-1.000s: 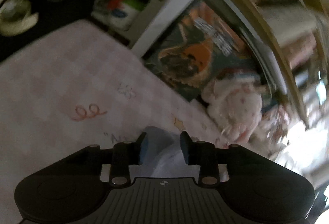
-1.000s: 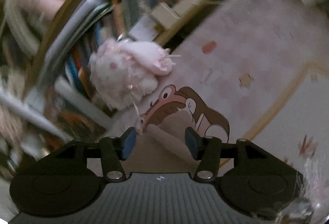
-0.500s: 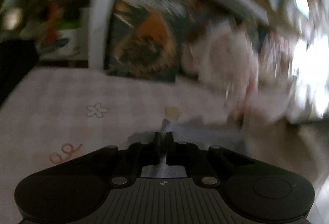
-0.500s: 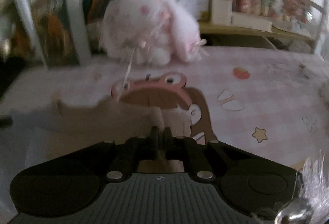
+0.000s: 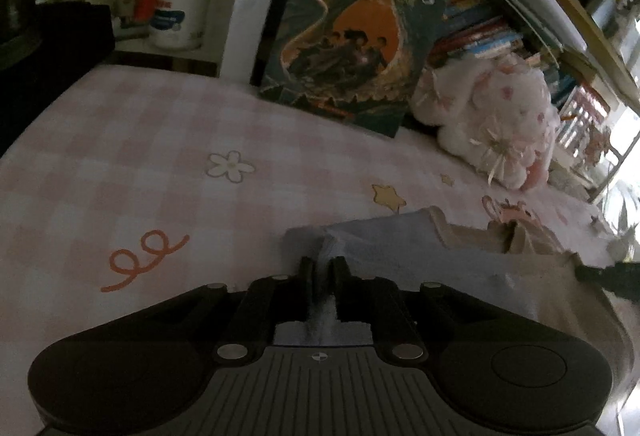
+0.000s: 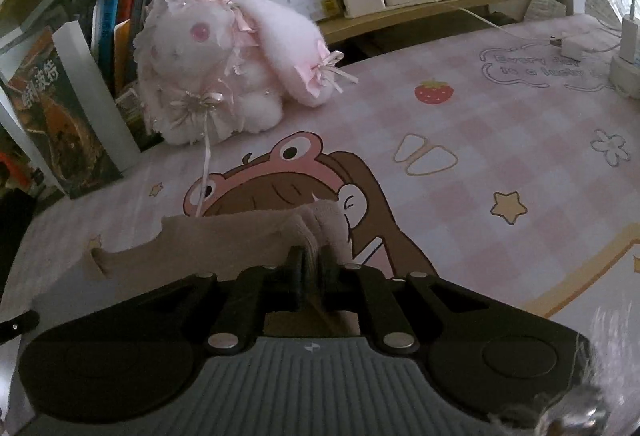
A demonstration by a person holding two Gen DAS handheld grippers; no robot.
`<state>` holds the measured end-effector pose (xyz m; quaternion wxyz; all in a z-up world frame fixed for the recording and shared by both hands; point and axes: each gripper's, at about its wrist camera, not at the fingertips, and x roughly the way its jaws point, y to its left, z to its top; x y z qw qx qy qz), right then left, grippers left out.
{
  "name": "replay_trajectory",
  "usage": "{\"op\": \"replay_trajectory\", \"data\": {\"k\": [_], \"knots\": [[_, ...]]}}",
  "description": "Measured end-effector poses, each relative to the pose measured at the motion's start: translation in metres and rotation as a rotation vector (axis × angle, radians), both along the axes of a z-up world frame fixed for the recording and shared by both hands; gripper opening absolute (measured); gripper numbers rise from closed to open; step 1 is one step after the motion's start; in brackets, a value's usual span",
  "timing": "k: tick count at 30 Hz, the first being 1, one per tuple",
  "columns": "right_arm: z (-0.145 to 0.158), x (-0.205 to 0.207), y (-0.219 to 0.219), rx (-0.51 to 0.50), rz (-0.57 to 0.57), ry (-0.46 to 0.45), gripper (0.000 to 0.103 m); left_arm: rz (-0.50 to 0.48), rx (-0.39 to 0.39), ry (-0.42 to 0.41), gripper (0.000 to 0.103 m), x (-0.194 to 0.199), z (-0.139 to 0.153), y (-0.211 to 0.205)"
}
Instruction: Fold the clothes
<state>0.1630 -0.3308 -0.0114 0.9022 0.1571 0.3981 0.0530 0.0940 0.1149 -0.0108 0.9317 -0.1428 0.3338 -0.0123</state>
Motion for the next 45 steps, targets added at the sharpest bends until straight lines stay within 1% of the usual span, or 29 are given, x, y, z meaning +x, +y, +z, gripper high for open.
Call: {"op": "replay_trajectory", "data": {"k": [1,2,3,4,6,8,10,11,12,16,20,22,24,28,33,37,41,45], "knots": [[0.005,-0.004,0.005,-0.022,-0.017,-0.007,0.035,0.008,0.004,-0.003,0.034,-0.001,0.001,0.001],[0.01,-0.01,0.005,-0.045,-0.032,-0.021,0.04,0.017,0.008,-0.006,0.041,-0.001,0.003,0.001],[0.014,-0.014,0.004,-0.048,-0.031,-0.035,0.04,0.023,0.019,-0.022,0.044,-0.006,0.007,0.003],[0.018,-0.019,0.002,-0.048,-0.028,-0.048,0.04,0.029,0.032,-0.042,0.045,-0.011,0.012,0.004],[0.025,-0.03,-0.001,-0.052,-0.022,-0.066,0.042,0.03,0.032,-0.058,0.05,-0.021,0.021,0.008],[0.031,-0.043,0.0,-0.073,-0.015,-0.086,0.05,0.035,0.034,-0.066,0.052,-0.032,0.027,0.011],[0.037,-0.059,0.001,-0.092,-0.006,-0.103,0.063,0.046,0.042,-0.067,0.059,-0.043,0.031,0.01],[0.038,-0.066,0.002,-0.092,-0.004,-0.102,0.066,0.054,0.046,-0.066,0.066,-0.05,0.033,0.01],[0.039,-0.072,0.003,-0.091,-0.003,-0.1,0.07,0.06,0.046,-0.063,0.069,-0.056,0.034,0.009],[0.034,-0.095,0.007,-0.071,-0.014,-0.038,0.071,0.059,0.046,-0.047,0.072,-0.078,0.036,0.0],[0.031,-0.111,0.016,-0.108,-0.012,-0.008,0.073,0.041,0.079,-0.027,0.074,-0.093,0.033,-0.015],[0.032,-0.117,0.021,-0.138,0.008,-0.009,0.078,0.035,0.098,-0.016,0.076,-0.099,0.032,-0.023],[0.032,-0.121,0.025,-0.177,0.046,-0.018,0.079,0.032,0.116,-0.005,0.08,-0.105,0.031,-0.03],[0.034,-0.125,0.028,-0.248,0.127,-0.048,0.084,0.04,0.156,0.011,0.082,-0.115,0.03,-0.047],[0.033,-0.127,0.02,-0.264,0.219,-0.079,0.086,0.094,0.208,0.008,0.082,-0.124,0.034,-0.073],[0.029,-0.124,-0.001,-0.255,0.3,-0.082,0.086,0.162,0.219,0.015,0.083,-0.132,0.039,-0.101],[0.025,-0.121,-0.023,-0.245,0.381,-0.085,0.087,0.227,0.199,0.038,0.083,-0.141,0.04,-0.142],[0.022,-0.117,-0.045,-0.234,0.463,-0.087,0.087,0.279,0.235,0.057,0.083,-0.149,0.036,-0.186]]}}
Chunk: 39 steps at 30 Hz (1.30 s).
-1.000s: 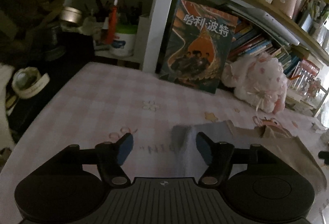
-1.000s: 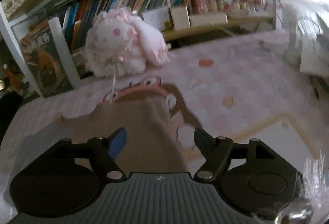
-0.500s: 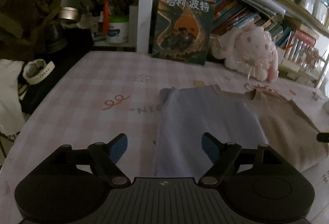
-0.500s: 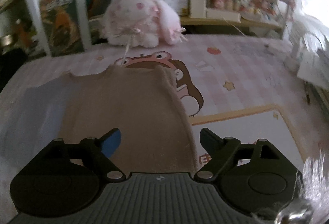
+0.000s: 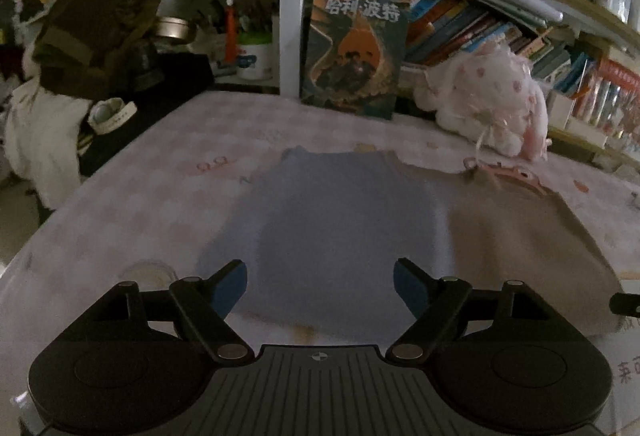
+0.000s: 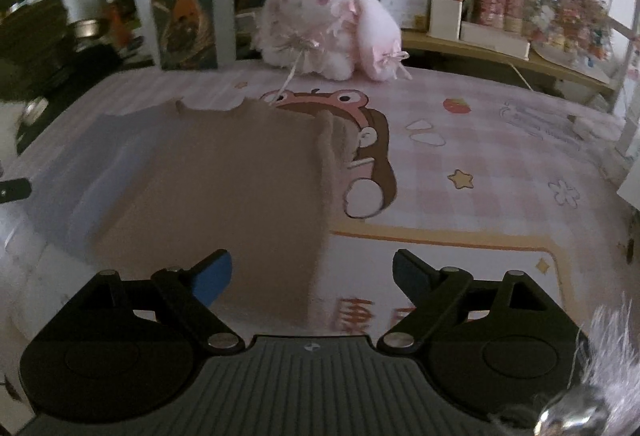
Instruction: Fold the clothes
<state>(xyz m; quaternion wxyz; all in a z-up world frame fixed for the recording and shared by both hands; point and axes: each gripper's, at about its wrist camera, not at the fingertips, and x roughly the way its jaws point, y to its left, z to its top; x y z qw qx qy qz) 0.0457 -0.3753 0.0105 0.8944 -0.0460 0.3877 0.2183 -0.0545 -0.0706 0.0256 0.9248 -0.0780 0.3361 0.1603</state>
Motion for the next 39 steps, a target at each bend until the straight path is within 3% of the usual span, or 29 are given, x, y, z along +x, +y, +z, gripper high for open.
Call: {"op": "replay_trajectory", "data": {"k": [12,19,22,25,29,36,37,39], "knots": [[0.004,0.011,-0.049,0.073,0.09,0.004,0.087,0.211,-0.171,0.013,0.083,-0.011,-0.007,-0.028],[0.008,0.013,-0.046,0.1,0.108,-0.02,0.087,0.444,-0.609,-0.124,0.079,-0.022,-0.033,0.025],[0.009,0.015,-0.044,0.116,0.094,-0.022,0.086,0.544,-0.801,-0.186,0.073,-0.027,-0.045,0.048],[0.009,0.018,-0.041,0.132,0.063,-0.011,0.085,0.606,-0.923,-0.229,0.063,-0.028,-0.057,0.064],[0.006,0.021,-0.037,0.147,0.023,0.007,0.083,0.678,-1.001,-0.237,0.057,-0.026,-0.069,0.081],[-0.006,0.026,-0.031,0.156,-0.034,0.101,0.051,0.705,-1.047,-0.236,0.052,-0.018,-0.082,0.09],[-0.008,0.027,-0.031,0.161,-0.043,0.115,0.047,0.698,-1.036,-0.225,0.049,-0.017,-0.082,0.09],[-0.012,0.027,-0.031,0.175,-0.062,0.143,0.043,0.691,-1.013,-0.2,0.032,-0.016,-0.082,0.091]]}}
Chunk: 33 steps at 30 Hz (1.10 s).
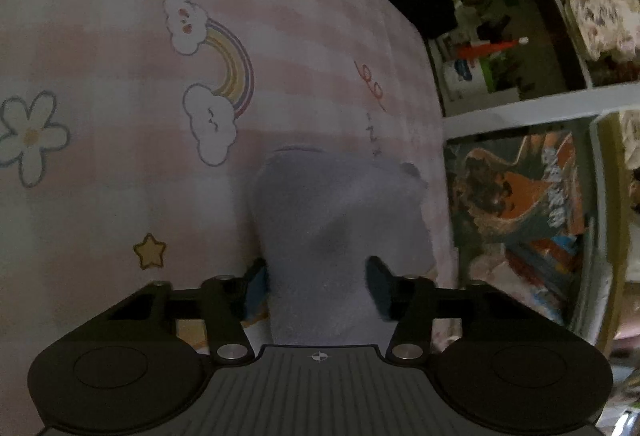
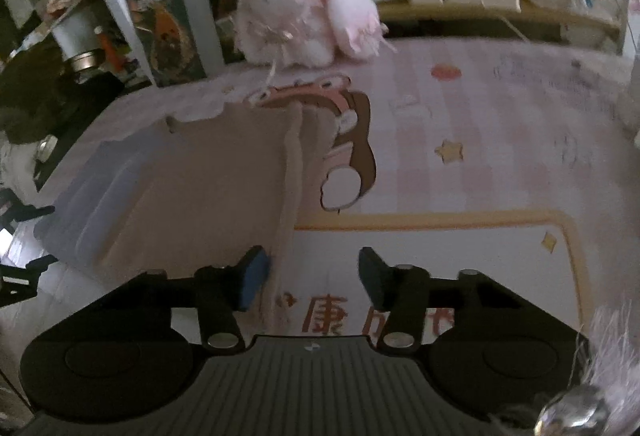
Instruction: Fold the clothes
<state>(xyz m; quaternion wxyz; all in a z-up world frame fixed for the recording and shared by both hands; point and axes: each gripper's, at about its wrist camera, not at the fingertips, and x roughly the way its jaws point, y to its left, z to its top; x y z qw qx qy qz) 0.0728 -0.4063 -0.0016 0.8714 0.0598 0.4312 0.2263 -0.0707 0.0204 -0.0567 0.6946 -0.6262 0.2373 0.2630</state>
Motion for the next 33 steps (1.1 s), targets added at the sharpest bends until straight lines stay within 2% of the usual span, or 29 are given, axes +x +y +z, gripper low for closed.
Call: {"op": "replay_trajectory", "data": {"k": [3,5,12,13,14,15,16,20,22,28,30,31,33], "knots": [[-0.003,0.0,0.002,0.006,-0.014,0.027,0.037,-0.026,0.036,0.006,0.022,0.003,0.003,0.0],[-0.004,-0.001,0.004,-0.008,-0.019,0.03,0.037,-0.095,0.132,0.023,0.012,0.009,0.013,-0.007],[-0.004,-0.002,0.01,-0.045,-0.032,0.039,0.037,-0.355,0.491,0.092,0.013,0.032,0.051,-0.034],[-0.003,-0.002,0.011,-0.052,-0.031,0.037,0.037,-0.393,0.543,0.101,0.017,0.035,0.057,-0.038],[-0.003,-0.002,0.013,-0.063,-0.028,0.032,0.037,-0.396,0.535,0.11,0.022,0.035,0.054,-0.037],[-0.002,-0.003,0.014,-0.073,-0.025,0.027,0.037,-0.382,0.495,0.109,0.029,0.033,0.049,-0.034],[-0.002,-0.003,0.015,-0.08,-0.022,0.023,0.037,-0.353,0.434,0.093,0.031,0.029,0.042,-0.029],[-0.002,-0.004,0.017,-0.098,-0.018,0.019,0.037,-0.223,0.194,0.03,0.032,0.016,0.012,-0.008],[-0.002,-0.003,0.017,-0.101,-0.019,0.023,0.037,-0.168,0.123,0.012,0.032,0.013,0.002,-0.004],[-0.002,-0.004,0.02,-0.11,-0.024,0.025,0.037,-0.128,0.109,-0.027,0.027,0.02,-0.006,-0.001],[-0.002,-0.003,0.02,-0.109,-0.026,0.027,0.037,-0.147,0.111,-0.028,0.012,0.024,-0.006,0.001],[-0.002,-0.003,0.02,-0.108,-0.028,0.029,0.037,-0.172,0.14,-0.029,0.011,0.026,-0.002,0.001],[-0.002,-0.003,0.022,-0.108,-0.031,0.031,0.037,-0.256,0.279,-0.039,0.008,0.029,0.021,-0.007]]}}
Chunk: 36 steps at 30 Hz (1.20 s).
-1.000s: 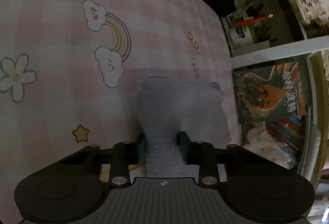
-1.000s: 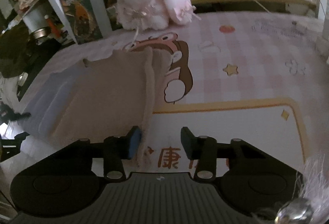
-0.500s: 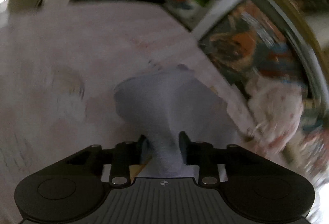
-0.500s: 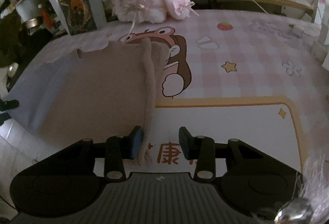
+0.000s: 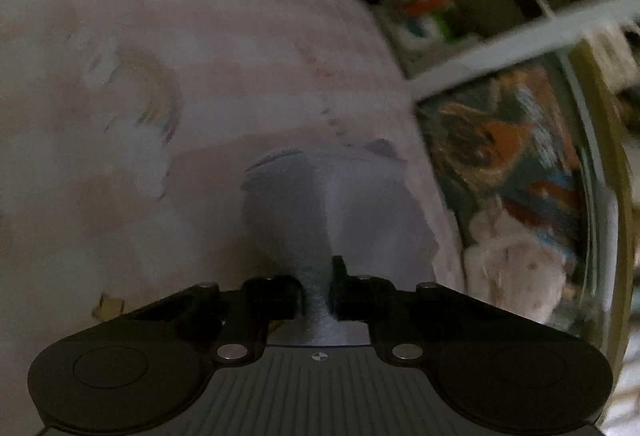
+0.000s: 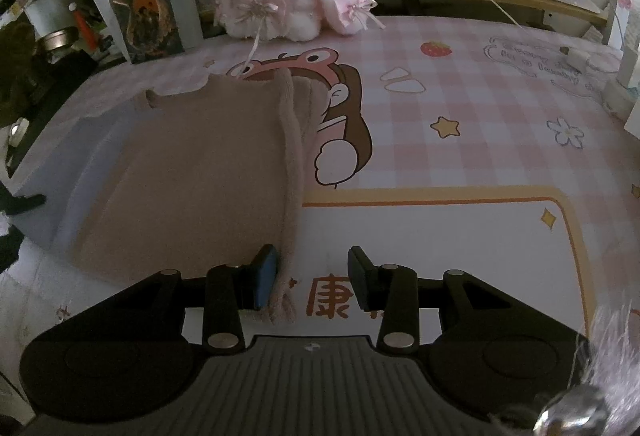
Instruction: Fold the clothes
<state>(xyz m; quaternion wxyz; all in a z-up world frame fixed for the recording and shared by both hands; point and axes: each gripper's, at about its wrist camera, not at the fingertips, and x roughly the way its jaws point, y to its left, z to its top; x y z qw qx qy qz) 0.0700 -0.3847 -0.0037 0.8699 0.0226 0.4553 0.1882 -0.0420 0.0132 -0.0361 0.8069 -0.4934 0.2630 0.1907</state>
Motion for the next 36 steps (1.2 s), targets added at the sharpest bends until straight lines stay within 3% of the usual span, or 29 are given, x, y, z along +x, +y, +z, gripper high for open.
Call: {"op": "replay_trajectory", "data": {"k": [2,4,6,11,20,29,36], "knots": [[0.0,0.0,0.002,-0.003,0.003,0.003,0.037,-0.128,0.249,-0.037,0.008,0.006,0.036,-0.019],[0.001,0.0,0.006,-0.008,0.017,0.007,0.037,-0.193,0.384,-0.087,0.008,0.004,0.056,-0.03],[0.002,-0.001,0.012,-0.015,0.042,0.008,0.037,-0.162,0.336,-0.083,0.009,0.001,0.051,-0.018],[0.002,-0.003,0.023,-0.019,0.081,0.004,0.037,-0.075,0.151,0.052,0.01,-0.002,0.01,0.016],[0.002,-0.001,0.027,-0.022,0.099,0.009,0.037,-0.001,0.022,0.025,0.022,-0.001,-0.015,0.023],[0.0,-0.001,0.026,-0.003,0.124,0.014,0.037,0.006,0.038,0.042,0.012,0.002,-0.013,0.024],[-0.004,-0.002,0.023,0.017,0.172,0.008,0.037,-0.024,0.141,0.021,0.01,0.004,0.011,0.011]]}}
